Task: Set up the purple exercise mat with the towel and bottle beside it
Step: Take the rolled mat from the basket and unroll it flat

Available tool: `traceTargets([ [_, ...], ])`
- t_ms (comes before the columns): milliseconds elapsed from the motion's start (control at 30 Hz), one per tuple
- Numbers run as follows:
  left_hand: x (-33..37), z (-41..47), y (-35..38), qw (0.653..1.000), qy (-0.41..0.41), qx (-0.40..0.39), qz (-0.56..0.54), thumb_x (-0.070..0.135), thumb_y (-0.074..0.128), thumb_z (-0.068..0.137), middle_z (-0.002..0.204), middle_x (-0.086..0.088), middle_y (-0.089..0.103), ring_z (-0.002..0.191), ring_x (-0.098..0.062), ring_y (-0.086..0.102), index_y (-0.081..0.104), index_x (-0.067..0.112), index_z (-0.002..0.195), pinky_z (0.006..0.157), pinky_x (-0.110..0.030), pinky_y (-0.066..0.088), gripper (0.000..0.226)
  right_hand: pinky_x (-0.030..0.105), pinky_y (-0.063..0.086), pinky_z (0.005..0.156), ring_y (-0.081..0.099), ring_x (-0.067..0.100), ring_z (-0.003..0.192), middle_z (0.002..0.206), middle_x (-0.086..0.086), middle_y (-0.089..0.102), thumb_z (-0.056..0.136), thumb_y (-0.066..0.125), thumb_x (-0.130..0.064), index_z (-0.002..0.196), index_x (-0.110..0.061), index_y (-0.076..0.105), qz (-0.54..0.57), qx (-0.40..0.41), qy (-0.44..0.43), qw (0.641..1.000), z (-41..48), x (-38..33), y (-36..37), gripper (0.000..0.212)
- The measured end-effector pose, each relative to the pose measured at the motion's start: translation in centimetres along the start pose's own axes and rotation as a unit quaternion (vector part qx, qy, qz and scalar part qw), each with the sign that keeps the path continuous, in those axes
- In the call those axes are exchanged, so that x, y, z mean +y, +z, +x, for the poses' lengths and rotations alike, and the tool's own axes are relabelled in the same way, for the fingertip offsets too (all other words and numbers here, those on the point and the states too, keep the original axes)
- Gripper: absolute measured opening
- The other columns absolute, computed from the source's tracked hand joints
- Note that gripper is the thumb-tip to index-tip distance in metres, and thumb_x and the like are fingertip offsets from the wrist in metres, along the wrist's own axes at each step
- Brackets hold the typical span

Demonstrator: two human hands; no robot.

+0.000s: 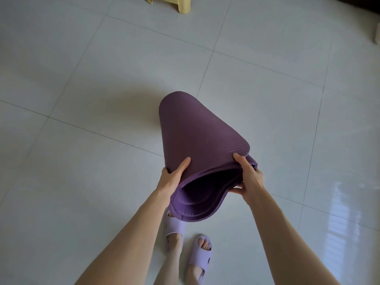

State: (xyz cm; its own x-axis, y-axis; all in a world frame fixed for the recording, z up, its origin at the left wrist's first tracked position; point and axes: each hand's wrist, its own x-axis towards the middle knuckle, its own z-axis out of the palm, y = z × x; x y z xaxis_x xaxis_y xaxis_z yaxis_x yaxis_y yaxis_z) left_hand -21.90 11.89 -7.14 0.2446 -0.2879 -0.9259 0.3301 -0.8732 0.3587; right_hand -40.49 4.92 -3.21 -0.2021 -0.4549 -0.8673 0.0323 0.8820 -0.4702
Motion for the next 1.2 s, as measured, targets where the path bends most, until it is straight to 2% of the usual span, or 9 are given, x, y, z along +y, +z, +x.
traceTargets([
  [100,-1.3,0.5,0.2,0.999,0.036,0.024,0.000,0.063,0.074,0.065,0.131,-0.004,0.055,0.113,-0.028,0.056,0.039,0.013,0.139,0.101,-0.043,0.045,0.095,0.050,0.060,0.070,0.067,0.030,0.084,0.094,0.007,0.065,0.078,0.075,-0.023,0.102,-0.015,0.061,0.020,-0.018,-0.028,0.999,0.0,0.6,-0.6,0.029],
  [200,-1.8,0.3,-0.4,0.996,0.077,0.049,0.000,0.053,0.077,0.068,0.121,-0.002,0.060,0.105,-0.024,0.060,0.047,0.013,0.130,0.091,-0.036,0.049,0.079,0.051,0.060,0.071,0.066,0.029,0.077,0.083,0.008,0.064,0.081,0.069,-0.010,0.105,-0.010,0.063,0.045,-0.047,-0.067,0.996,-0.2,0.7,-0.3,0.025],
  [433,0.2,0.8,-3.2,0.965,0.193,0.129,0.120,0.051,0.080,0.065,0.122,0.002,0.061,0.108,-0.025,0.059,0.049,0.020,0.129,0.097,-0.044,0.049,0.078,0.050,0.060,0.072,0.062,0.030,0.072,0.066,0.008,0.063,0.084,0.064,0.002,0.096,-0.006,0.063,0.099,-0.108,-0.071,0.987,1.0,3.6,1.1,0.015],
  [633,2.1,5.3,-5.5,0.906,0.280,0.209,0.239,0.051,0.079,0.066,0.124,-0.001,0.063,0.112,-0.033,0.058,0.046,0.026,0.135,0.097,-0.042,0.046,0.081,0.050,0.056,0.084,0.062,0.025,0.080,0.079,0.009,0.066,0.084,0.065,0.002,0.104,-0.007,0.063,0.111,-0.190,-0.059,0.974,6.2,7.9,4.5,0.022],
  [867,-0.3,14.6,-7.9,0.850,0.325,0.231,0.345,0.050,0.077,0.069,0.119,-0.005,0.066,0.107,-0.036,0.060,0.034,0.033,0.144,0.089,-0.038,0.046,0.088,0.027,0.053,0.074,0.064,0.021,0.081,0.096,0.014,0.067,0.074,0.074,0.005,0.109,0.005,0.061,0.043,-0.172,-0.029,0.984,15.5,15.7,9.5,0.037],
  [1000,-4.0,18.7,-8.2,0.829,0.358,0.220,0.369,0.048,0.076,0.072,0.126,-0.004,0.063,0.111,-0.034,0.058,0.026,0.031,0.148,0.087,-0.037,0.045,0.093,0.044,0.040,0.094,0.057,0.026,0.107,0.109,0.006,0.066,0.069,0.079,-0.009,0.110,-0.010,0.057,-0.089,-0.168,-0.022,0.982,18.4,19.4,10.4,0.046],
  [1067,-5.9,20.6,-7.9,0.834,0.362,0.206,0.362,0.047,0.076,0.073,0.127,-0.003,0.062,0.112,-0.032,0.058,0.022,0.028,0.150,0.085,-0.036,0.046,0.095,0.044,0.030,0.094,0.053,0.021,0.105,0.108,-0.001,0.063,0.064,0.082,-0.011,0.109,-0.015,0.054,-0.093,-0.191,-0.024,0.977,19.3,20.4,9.8,0.054],
  [1133,-8.3,22.7,-7.1,0.831,0.374,0.198,0.360,0.046,0.075,0.075,0.128,-0.003,0.061,0.111,-0.031,0.059,0.019,0.027,0.151,0.083,-0.035,0.046,0.096,0.043,0.026,0.102,0.048,0.022,0.114,0.129,0.004,0.053,0.066,0.084,-0.016,0.133,-0.011,0.040,-0.066,-0.176,-0.042,0.981,20.7,20.7,9.4,0.080],
  [1200,-10.7,24.5,-6.0,0.817,0.386,0.200,0.379,0.044,0.074,0.076,0.134,-0.004,0.056,0.113,-0.031,0.057,0.016,0.027,0.151,0.083,-0.036,0.046,0.097,0.039,0.020,0.112,0.031,0.023,0.139,0.154,0.008,0.027,0.074,0.080,-0.023,0.152,-0.011,0.004,-0.066,-0.149,-0.089,0.983,22.7,20.4,9.8,0.110],
])
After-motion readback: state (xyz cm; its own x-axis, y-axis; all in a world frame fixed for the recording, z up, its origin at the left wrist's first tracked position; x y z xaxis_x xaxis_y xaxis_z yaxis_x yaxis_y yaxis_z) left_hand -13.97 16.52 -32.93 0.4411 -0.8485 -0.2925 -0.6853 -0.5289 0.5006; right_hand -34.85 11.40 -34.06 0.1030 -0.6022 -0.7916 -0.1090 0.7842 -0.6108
